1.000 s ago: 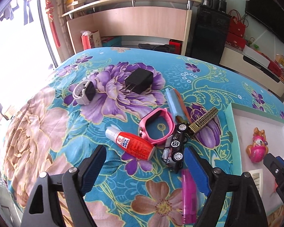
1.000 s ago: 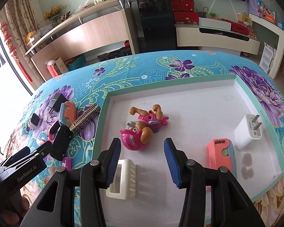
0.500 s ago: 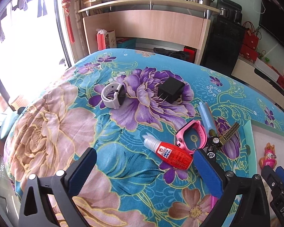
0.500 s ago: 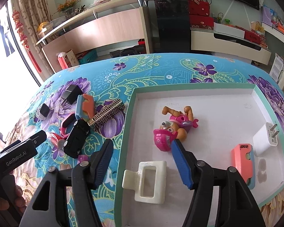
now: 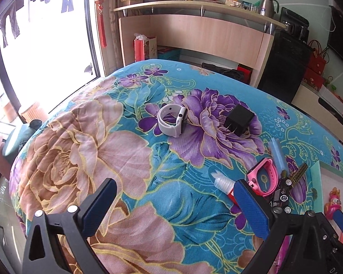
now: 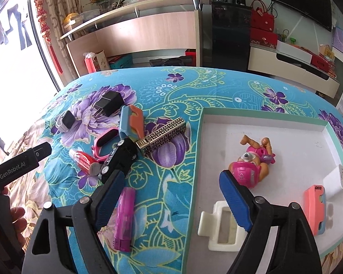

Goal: Organize rigid objects
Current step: 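Move both tools back to the pile, right tool toward the pink lighter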

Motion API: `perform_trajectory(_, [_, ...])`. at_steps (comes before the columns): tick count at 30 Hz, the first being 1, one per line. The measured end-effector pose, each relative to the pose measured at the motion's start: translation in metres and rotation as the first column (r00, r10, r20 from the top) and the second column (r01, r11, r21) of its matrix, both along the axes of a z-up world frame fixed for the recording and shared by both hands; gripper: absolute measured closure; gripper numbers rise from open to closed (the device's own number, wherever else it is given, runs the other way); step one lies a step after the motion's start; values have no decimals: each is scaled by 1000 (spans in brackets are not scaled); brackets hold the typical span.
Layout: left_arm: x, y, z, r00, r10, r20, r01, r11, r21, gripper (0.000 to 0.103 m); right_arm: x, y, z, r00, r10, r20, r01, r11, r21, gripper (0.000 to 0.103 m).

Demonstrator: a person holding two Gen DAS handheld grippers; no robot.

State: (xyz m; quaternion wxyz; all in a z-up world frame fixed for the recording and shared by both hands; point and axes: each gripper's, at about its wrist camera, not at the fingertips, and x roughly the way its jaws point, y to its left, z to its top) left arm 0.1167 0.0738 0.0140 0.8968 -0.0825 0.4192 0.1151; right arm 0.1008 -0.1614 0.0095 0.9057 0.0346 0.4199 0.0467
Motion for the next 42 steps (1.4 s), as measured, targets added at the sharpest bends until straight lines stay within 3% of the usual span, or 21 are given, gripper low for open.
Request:
perform_trajectory(10, [1, 7, -8, 999, -16, -45, 16, 1000, -8, 0, 1, 28, -3, 997, 81, -15, -81, 997, -4, 18])
perform_trajectory(20, [6, 1, -23, 992, -58, -116, 57, 998, -13, 0, 7, 46, -30, 981, 136, -139, -140, 990, -18, 18])
perform_trajectory(27, [8, -4, -26, 988, -78, -133, 77, 997, -7, 0, 4, 53, -34, 972, 170, -164, -178, 983, -37, 19])
perform_trajectory(37, [9, -10, -27, 985, -100, -141, 102, 995, 5, 0, 1, 50, -34, 969, 170, -182, -183, 982, -56, 56])
perform_trajectory(42, [9, -11, -27, 984, -103, -143, 106, 994, 12, 0, 1, 48, -33, 968, 175, -180, -185, 982, -42, 59])
